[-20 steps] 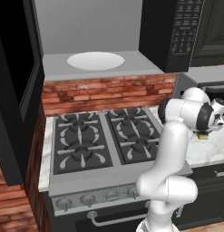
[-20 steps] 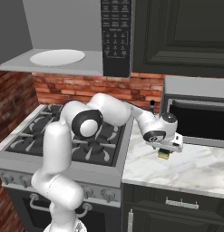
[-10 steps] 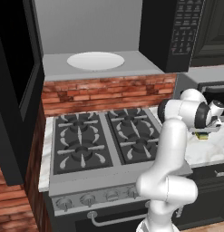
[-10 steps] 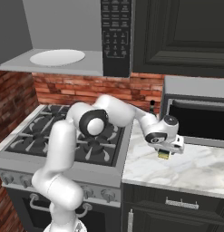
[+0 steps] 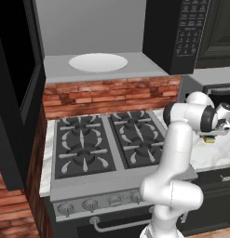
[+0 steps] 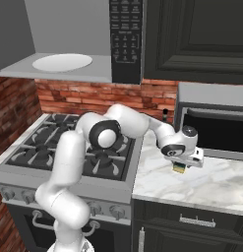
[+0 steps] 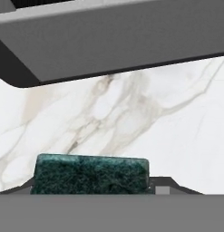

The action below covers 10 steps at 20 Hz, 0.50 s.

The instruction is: Place the sponge inside the microwave to prepare for sanitizing.

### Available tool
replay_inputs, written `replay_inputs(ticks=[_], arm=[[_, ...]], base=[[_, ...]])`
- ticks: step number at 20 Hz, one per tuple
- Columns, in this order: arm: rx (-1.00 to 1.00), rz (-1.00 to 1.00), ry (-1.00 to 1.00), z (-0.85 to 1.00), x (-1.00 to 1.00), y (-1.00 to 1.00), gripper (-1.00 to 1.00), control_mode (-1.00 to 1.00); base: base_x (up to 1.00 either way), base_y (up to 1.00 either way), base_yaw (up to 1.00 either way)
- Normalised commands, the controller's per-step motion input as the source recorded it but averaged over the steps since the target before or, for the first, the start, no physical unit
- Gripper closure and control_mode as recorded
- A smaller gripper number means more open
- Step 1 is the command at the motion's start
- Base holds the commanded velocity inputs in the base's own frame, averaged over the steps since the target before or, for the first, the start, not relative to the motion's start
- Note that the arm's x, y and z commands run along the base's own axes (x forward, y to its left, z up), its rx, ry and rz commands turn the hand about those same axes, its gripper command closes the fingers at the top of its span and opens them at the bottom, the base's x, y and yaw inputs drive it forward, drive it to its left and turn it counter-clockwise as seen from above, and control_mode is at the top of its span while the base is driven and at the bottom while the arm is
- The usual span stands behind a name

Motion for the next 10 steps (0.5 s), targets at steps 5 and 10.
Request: replay_inputs(ticks=[5, 10], arm=[[0.01, 0.00, 0.00, -0.01, -0.12, -0.05, 1.00, -1.00], [0.06, 0.00, -0.06, 0.16, -0.38, 0.01, 1.00, -1.00]], base=[[0.00, 0.00, 0.00], [0.00, 0.00, 0.00]])
